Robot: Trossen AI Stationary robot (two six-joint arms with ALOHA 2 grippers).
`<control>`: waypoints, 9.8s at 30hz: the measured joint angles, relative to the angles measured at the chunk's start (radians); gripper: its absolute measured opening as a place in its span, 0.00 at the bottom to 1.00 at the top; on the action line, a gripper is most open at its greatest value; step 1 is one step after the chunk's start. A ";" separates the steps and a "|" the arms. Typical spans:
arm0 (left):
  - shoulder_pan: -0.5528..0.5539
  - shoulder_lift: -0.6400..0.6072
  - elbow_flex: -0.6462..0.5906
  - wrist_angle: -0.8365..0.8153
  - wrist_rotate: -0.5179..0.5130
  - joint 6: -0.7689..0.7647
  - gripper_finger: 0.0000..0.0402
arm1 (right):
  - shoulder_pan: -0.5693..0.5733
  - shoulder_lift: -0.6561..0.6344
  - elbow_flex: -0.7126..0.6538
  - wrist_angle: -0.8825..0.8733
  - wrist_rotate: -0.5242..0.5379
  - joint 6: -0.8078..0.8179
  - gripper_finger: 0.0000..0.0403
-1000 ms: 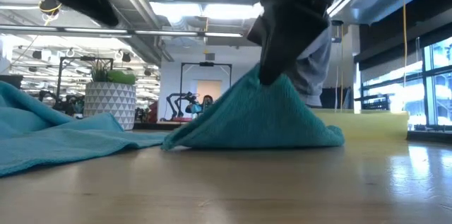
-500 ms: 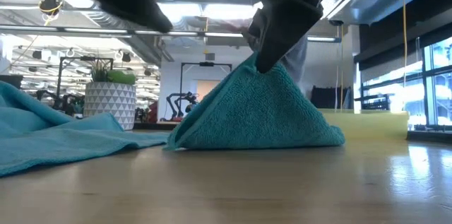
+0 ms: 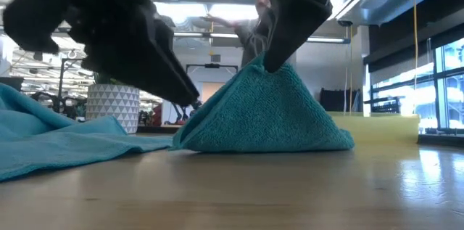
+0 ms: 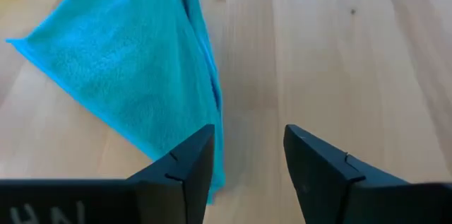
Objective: Fold microfiber towels
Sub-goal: Fold the right blue microfiber towel, then put the folded blue microfiber towel into the bin
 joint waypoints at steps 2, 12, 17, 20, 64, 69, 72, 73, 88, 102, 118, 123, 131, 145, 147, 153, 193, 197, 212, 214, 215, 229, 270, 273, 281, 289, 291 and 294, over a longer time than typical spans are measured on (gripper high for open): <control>0.006 0.019 0.000 -0.001 -0.012 0.000 0.41 | 0.000 -0.002 0.000 0.002 0.000 0.001 0.03; 0.071 0.070 0.000 0.010 -0.038 -0.001 0.41 | 0.000 -0.008 0.000 -0.001 0.000 0.002 0.02; 0.093 0.071 0.000 0.014 -0.039 -0.001 0.41 | 0.000 -0.008 0.000 -0.003 -0.005 0.001 0.02; 0.101 0.071 0.000 0.017 -0.031 -0.002 0.41 | 0.000 -0.008 0.000 -0.004 -0.005 0.001 0.01; 0.124 -0.153 0.002 -0.001 0.387 -0.135 0.00 | 0.109 -0.057 -0.014 -0.130 0.009 0.158 0.02; 0.141 -0.162 0.002 0.041 0.494 -0.174 0.00 | 0.139 -0.059 -0.013 -0.148 0.034 0.179 0.02; 0.168 -0.162 0.002 0.062 0.509 -0.175 0.00 | 0.141 -0.059 -0.012 -0.200 0.078 0.200 0.02; 0.181 -0.162 0.002 0.065 0.515 -0.175 0.01 | 0.141 -0.059 -0.012 -0.223 0.092 0.211 0.02; 0.375 -0.163 0.001 -0.024 0.657 -0.045 0.00 | 0.015 -0.066 -0.024 -0.324 0.282 0.056 0.02; 0.416 -0.163 0.000 -0.145 0.593 -0.002 0.01 | -0.101 -0.066 -0.110 -0.134 0.256 -0.127 0.02; 0.444 -0.157 0.000 -0.219 0.398 0.106 0.02 | -0.205 -0.066 -0.212 0.017 0.178 -0.131 0.02; 0.448 -0.157 0.000 -0.220 0.398 0.106 0.06 | -0.208 -0.066 -0.214 0.026 0.182 -0.135 0.02; 0.449 -0.156 0.000 -0.220 0.384 0.136 0.15 | -0.218 -0.066 -0.245 0.022 0.175 -0.100 0.11; 0.449 -0.156 0.000 -0.217 0.376 0.071 0.25 | -0.218 -0.079 -0.239 -0.022 0.269 -0.104 0.33; 0.439 -0.156 0.000 -0.213 0.392 0.028 0.25 | -0.218 -0.089 -0.233 -0.036 0.298 -0.104 0.35; 0.364 -0.155 0.000 -0.168 0.379 -0.022 0.25 | -0.220 -0.128 -0.233 -0.047 0.279 -0.057 0.36; 0.023 -0.479 0.001 -0.343 0.065 -0.501 0.24 | -0.514 -0.266 -0.496 0.269 -0.446 0.504 0.65; 0.024 -0.479 0.001 -0.335 0.063 -0.501 0.24 | -0.534 -0.247 -0.538 0.347 -0.427 0.503 0.65; 0.025 -0.479 0.001 -0.331 0.065 -0.523 0.24 | -0.557 -0.100 -0.600 0.557 -0.503 0.494 0.65; 0.025 -0.479 0.001 -0.332 0.071 -0.535 0.24 | -0.556 -0.083 -0.600 0.584 -0.510 0.480 0.65; 0.025 -0.479 0.001 -0.333 0.075 -0.546 0.24 | -0.555 -0.078 -0.601 0.602 -0.511 0.475 0.65; 0.073 -0.549 0.000 -0.326 0.074 -0.519 0.24 | -0.559 0.003 -0.602 0.776 -0.534 0.446 0.57; 0.132 -0.596 0.000 -0.315 0.106 -0.516 0.24 | -0.557 -0.035 -0.287 0.177 -0.334 -0.007 0.01; 0.162 -0.615 0.000 -0.310 0.106 -0.516 0.24 | -0.573 -0.035 -0.225 0.063 -0.307 -0.055 0.01; 0.206 -0.668 0.000 -0.302 0.105 -0.447 0.24 | -0.651 -0.036 -0.079 -0.181 -0.255 -0.158 0.01; 0.206 -0.674 0.000 -0.305 0.106 -0.384 0.24 | -0.739 -0.039 0.064 -0.360 -0.231 -0.235 0.01; 0.206 -0.674 0.000 -0.307 0.106 -0.384 0.24 | -0.774 -0.040 0.079 -0.379 -0.209 -0.243 0.01; 0.206 -0.674 0.000 -0.307 0.106 -0.384 0.24 | -0.846 -0.040 0.079 -0.409 -0.179 -0.247 0.01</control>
